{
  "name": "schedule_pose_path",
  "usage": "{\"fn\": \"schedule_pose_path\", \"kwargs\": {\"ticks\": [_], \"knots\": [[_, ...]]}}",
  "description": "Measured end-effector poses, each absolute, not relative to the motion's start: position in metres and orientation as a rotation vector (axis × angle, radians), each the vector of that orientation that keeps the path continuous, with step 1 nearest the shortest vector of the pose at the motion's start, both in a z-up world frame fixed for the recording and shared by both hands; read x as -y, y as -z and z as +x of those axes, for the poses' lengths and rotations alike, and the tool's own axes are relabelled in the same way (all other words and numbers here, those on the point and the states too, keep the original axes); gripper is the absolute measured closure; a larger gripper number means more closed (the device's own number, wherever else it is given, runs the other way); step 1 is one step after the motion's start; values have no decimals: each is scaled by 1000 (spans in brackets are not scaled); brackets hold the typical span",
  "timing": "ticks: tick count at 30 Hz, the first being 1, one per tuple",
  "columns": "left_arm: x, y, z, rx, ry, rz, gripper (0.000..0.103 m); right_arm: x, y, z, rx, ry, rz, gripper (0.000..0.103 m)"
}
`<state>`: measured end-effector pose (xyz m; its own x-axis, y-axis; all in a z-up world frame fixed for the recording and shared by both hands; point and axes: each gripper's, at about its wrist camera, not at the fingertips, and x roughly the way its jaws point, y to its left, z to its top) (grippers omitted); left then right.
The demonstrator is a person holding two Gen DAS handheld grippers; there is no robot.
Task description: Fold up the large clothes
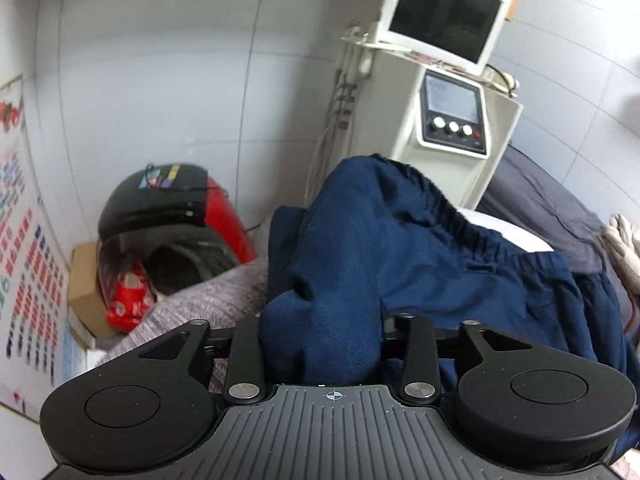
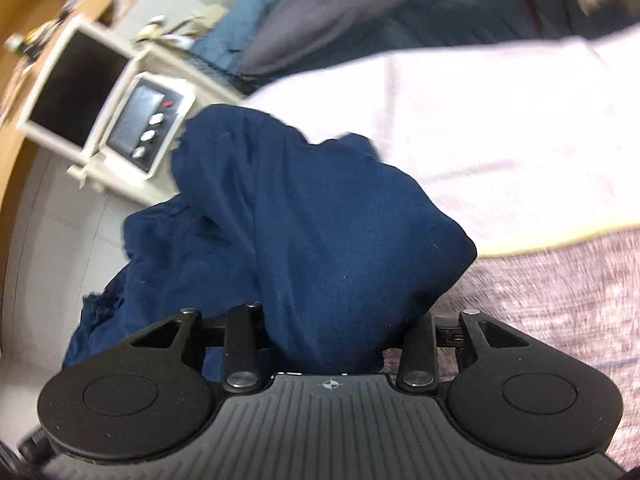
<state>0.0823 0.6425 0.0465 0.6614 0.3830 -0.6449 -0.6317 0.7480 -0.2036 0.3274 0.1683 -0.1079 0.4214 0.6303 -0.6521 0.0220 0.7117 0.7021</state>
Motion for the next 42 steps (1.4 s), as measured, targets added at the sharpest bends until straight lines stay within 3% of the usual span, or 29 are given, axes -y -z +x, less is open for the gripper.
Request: {"fn": "schedule_pose_path", "kwargs": {"ticks": [6, 8, 12, 15, 26, 34, 42], "knots": [[-652, -40, 82, -638, -608, -449, 0, -161, 127, 320, -1179, -369, 806, 43], [-648, -41, 83, -647, -622, -405, 0, -154, 124, 317, -1192, -344, 792, 31], [-641, -45, 79, -653, -669, -358, 0, -137, 119, 309, -1209, -283, 839, 27], [-636, -45, 68, -646, -714, -353, 0, -128, 113, 300, -1224, -260, 808, 15], [-600, -70, 31, -710, -885, -165, 0, -84, 105, 243, -1308, -100, 544, 14], [-549, -91, 40, -749, -847, -90, 0, -178, 53, 236, -1269, -409, 349, 5], [-493, -99, 95, -910, -707, 38, 0, -256, -2, 234, -1248, -554, 153, 3]]}}
